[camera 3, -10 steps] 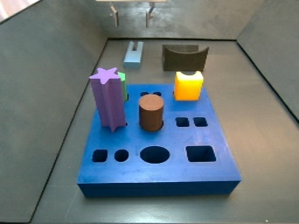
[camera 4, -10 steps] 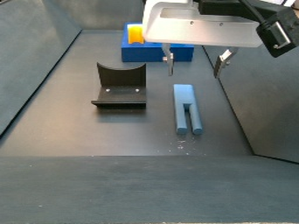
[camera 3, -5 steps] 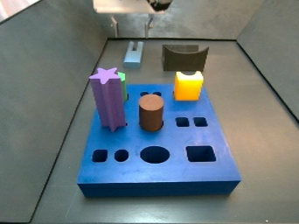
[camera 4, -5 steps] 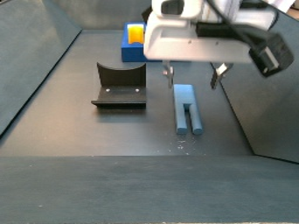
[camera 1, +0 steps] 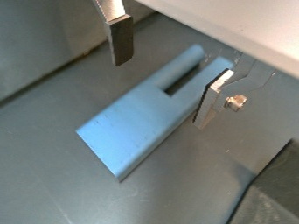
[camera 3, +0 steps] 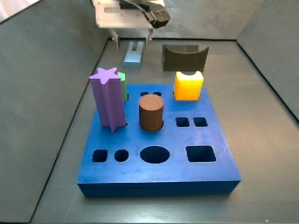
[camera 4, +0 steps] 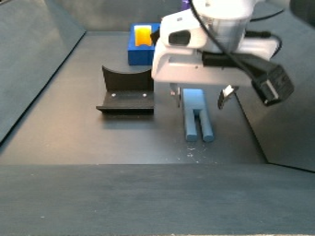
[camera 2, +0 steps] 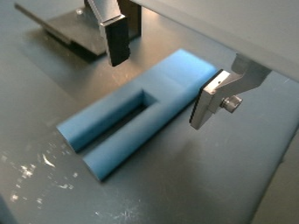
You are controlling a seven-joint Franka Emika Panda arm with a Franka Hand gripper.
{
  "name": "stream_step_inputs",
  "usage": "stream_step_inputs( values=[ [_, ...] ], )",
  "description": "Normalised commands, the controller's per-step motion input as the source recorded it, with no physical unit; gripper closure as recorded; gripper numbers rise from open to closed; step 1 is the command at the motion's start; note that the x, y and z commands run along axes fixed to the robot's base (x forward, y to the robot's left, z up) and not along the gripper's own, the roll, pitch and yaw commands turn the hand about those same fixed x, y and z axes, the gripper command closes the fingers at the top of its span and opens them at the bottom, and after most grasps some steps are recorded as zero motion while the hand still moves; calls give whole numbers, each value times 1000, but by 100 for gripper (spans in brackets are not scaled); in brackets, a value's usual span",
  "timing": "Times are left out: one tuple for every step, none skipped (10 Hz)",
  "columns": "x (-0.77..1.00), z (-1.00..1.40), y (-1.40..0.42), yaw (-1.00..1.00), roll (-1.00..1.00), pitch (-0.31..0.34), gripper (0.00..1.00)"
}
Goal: Pick up the square-circle object. Move up. Rotate the square-circle object. Place the square-circle object on the fixture. Regrasp the square-circle object. Move to above the board. Insert the square-circle object.
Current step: Rotate the square-circle object, then move up.
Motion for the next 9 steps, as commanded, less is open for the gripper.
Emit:
stream_step_inputs(
  values=[
    [37,-507,16,-14,96,-5,0],
    [39,-431,16,-15,102,-8,0],
    [37,-284,14,-14,112,-6,0],
    [35,-176,9,-12,119,-6,0],
    [0,0,0,0,0,0,100],
    [0,833,0,0,0,0,100],
    [-5,825,-2,0,-2,4,100],
    [-27,710,-10,6,-14,22,100],
    [-19,587,-8,10,-25,28,100]
  ],
)
